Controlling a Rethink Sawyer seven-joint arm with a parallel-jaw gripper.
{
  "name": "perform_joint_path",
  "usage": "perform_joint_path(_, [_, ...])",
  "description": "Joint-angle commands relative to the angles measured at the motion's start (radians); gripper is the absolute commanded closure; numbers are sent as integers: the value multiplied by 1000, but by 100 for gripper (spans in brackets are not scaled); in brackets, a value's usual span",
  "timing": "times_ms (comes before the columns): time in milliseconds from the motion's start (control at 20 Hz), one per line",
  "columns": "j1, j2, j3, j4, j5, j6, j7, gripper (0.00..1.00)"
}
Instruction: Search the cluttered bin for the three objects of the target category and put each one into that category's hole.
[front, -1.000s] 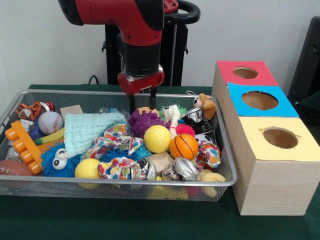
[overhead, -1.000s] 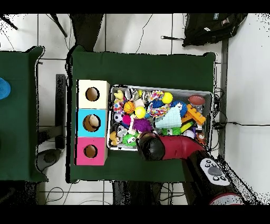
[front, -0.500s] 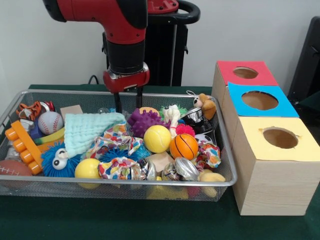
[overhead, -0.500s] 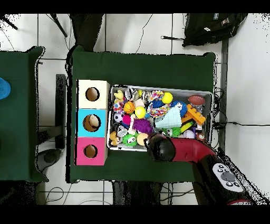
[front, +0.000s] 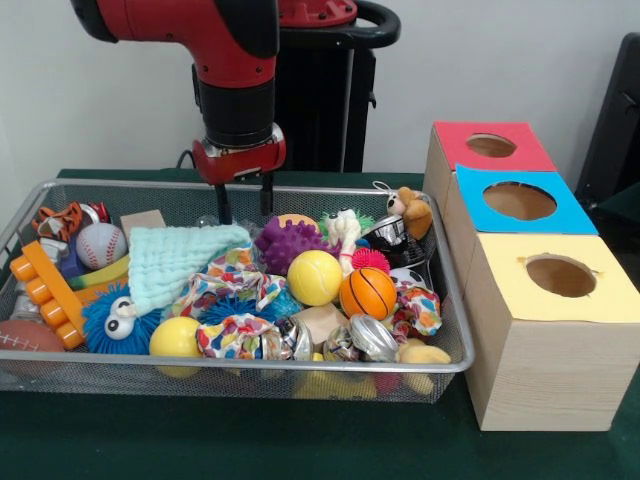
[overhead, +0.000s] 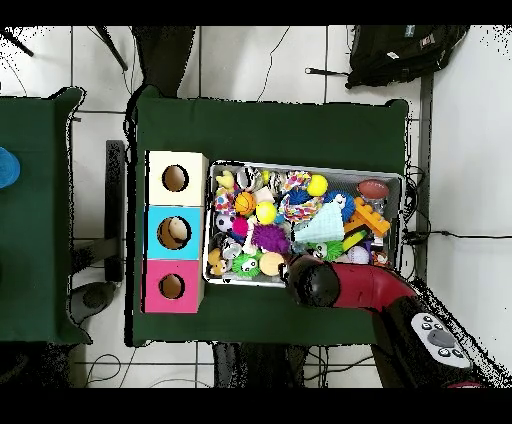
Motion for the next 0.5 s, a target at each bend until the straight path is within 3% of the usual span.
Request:
perform_joint_path(50, [8, 38, 28, -40, -24, 36, 75, 0])
perform_joint_path(500, [43, 63, -5, -45, -31, -14, 118, 0])
